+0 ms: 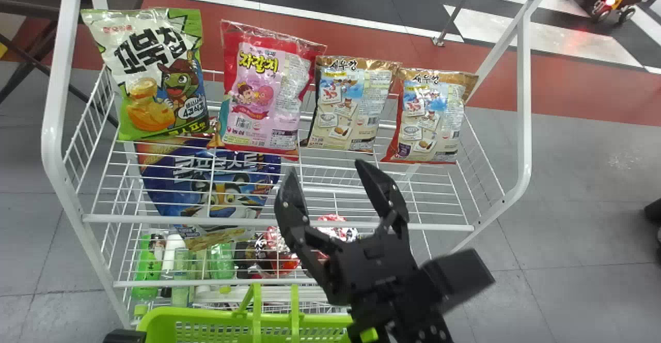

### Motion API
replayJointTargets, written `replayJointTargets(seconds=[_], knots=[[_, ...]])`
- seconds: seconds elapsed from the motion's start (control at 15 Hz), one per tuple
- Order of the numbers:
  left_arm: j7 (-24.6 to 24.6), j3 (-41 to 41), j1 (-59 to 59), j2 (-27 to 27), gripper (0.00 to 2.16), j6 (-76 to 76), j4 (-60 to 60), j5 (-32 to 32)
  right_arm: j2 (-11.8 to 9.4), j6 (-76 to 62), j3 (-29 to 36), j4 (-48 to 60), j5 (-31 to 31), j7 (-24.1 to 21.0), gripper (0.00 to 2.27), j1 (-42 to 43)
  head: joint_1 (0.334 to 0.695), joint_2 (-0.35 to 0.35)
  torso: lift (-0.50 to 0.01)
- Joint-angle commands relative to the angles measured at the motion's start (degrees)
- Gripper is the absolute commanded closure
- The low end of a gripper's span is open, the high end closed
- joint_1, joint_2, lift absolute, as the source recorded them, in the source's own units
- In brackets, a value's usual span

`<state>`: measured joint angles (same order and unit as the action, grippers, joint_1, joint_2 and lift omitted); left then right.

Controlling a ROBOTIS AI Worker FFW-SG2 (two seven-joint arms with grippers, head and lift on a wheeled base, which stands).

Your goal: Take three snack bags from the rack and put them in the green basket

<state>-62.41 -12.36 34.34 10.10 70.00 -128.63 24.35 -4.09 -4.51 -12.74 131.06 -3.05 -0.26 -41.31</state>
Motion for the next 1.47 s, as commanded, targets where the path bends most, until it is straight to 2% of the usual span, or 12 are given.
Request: replayJointTargets(seconds=[0.0,0.27,0.4,0.47,0.6,0.8,1.0,1.4], knots=[[0.01,-0.47,-0.06,0.62,1.37,0.10,-0.48,0.08,0.05,6.93,-1.06,-1.69,0.15,0.17,0.16,7.30,0.695,-0.350,-0.008],[-0.35,-0.21,0.46,1.06,1.37,-0.26,-0.13,0.43,0.67,22.75,-4.57,-8.63,2.26,0.61,0.16,21.62,0.695,-0.335,-0.008],[-0.35,-0.30,0.46,1.06,1.37,-0.96,0.66,0.43,1.28,27.14,-7.21,-13.03,2.70,0.61,0.16,28.30,0.695,-0.278,-0.008],[-0.35,-0.30,0.55,1.06,1.37,-2.01,1.10,0.43,1.81,28.55,-8.18,-15.05,2.62,0.88,0.16,30.76,0.695,-0.225,-0.008],[-0.35,-0.12,0.46,1.06,1.37,-3.07,1.90,0.52,4.15,29.60,-8.53,-19.09,2.79,3.87,0.16,34.37,0.695,-0.172,-0.008],[-0.35,0.06,0.46,1.06,1.37,-4.12,2.86,0.52,4.15,29.60,-8.79,-26.30,4.99,5.36,0.16,39.99,0.695,-0.086,-0.008],[-0.52,0.23,0.46,1.15,1.37,-5.53,3.21,0.96,4.15,29.25,-8.71,-35.97,9.03,5.36,0.16,47.11,0.695,-0.065,-0.008],[-0.78,0.23,-0.59,1.15,1.37,-6.58,3.48,1.93,4.15,26.79,-8.62,-46.95,9.56,7.73,0.16,55.55,0.695,-0.053,-0.008]])
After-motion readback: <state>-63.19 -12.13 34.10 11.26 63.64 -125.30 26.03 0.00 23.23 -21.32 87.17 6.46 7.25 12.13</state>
